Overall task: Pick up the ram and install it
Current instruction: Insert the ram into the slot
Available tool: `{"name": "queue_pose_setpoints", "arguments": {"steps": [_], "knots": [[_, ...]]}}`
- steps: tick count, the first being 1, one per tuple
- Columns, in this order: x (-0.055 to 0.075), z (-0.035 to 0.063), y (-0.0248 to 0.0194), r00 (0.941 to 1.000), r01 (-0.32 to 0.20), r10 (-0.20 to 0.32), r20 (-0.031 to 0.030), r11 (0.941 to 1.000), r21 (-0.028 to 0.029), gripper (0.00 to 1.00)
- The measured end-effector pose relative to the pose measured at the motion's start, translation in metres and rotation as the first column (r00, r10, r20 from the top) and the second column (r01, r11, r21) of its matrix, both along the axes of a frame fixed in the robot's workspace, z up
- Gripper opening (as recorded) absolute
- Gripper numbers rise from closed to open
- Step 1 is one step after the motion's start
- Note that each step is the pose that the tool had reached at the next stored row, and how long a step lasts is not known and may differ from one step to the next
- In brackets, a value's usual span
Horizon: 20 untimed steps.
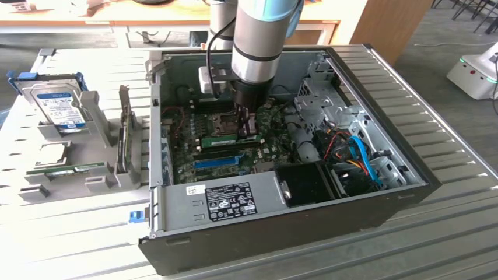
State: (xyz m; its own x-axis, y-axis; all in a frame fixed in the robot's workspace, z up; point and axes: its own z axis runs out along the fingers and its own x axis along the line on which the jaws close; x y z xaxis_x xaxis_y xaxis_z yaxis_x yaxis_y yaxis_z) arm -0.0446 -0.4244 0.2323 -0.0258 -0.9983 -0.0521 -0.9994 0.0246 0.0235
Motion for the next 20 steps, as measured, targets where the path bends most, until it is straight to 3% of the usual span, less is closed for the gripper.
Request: {"name": "queue_pose_setpoints", "arguments": {"steps": [20], "knots": [[0.0000, -0.0030, 0.0000, 1.0000, 0.000, 0.000, 0.0001, 1.0000, 0.0003, 0.12]]}}
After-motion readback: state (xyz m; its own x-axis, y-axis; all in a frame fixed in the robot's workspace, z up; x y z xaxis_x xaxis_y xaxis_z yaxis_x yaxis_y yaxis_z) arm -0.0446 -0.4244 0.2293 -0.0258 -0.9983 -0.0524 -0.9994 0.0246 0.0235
